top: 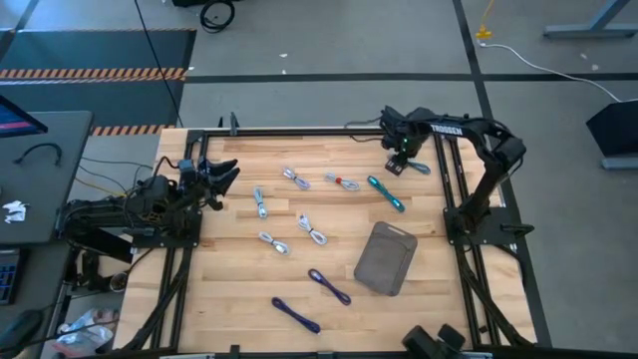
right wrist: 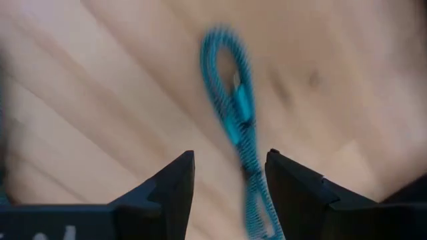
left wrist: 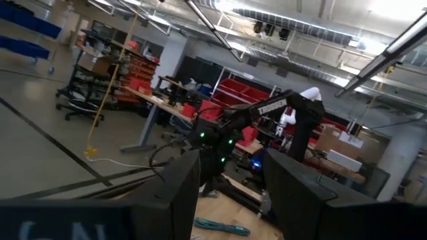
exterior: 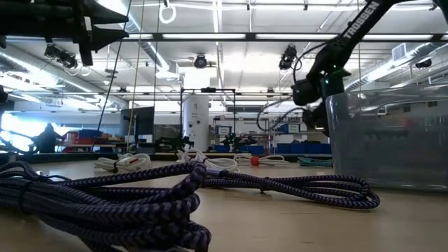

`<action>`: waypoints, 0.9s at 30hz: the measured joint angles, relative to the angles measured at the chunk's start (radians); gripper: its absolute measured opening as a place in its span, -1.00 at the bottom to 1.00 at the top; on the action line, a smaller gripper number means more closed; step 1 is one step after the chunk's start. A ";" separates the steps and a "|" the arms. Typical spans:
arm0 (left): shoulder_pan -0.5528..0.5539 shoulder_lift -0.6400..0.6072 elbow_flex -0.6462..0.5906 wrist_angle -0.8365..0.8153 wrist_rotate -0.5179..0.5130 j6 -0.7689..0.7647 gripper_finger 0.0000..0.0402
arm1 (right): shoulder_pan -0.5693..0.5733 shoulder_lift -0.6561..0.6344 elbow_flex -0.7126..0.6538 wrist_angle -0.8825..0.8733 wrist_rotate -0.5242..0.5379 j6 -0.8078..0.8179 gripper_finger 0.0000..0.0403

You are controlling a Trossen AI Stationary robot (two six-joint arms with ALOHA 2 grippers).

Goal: Pick and place USB-C Cables
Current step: Put the top blue charger cable into the gray bin

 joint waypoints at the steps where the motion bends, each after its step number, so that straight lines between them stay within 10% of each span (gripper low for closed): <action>1: 0.000 0.000 0.000 -0.001 -0.005 0.000 -0.14 | 0.003 0.000 0.021 -0.001 0.000 -0.009 -0.06; 27: 0.000 0.000 0.000 -0.012 -0.028 0.007 -0.14 | -0.058 0.166 0.093 -0.066 -0.032 -0.081 -0.06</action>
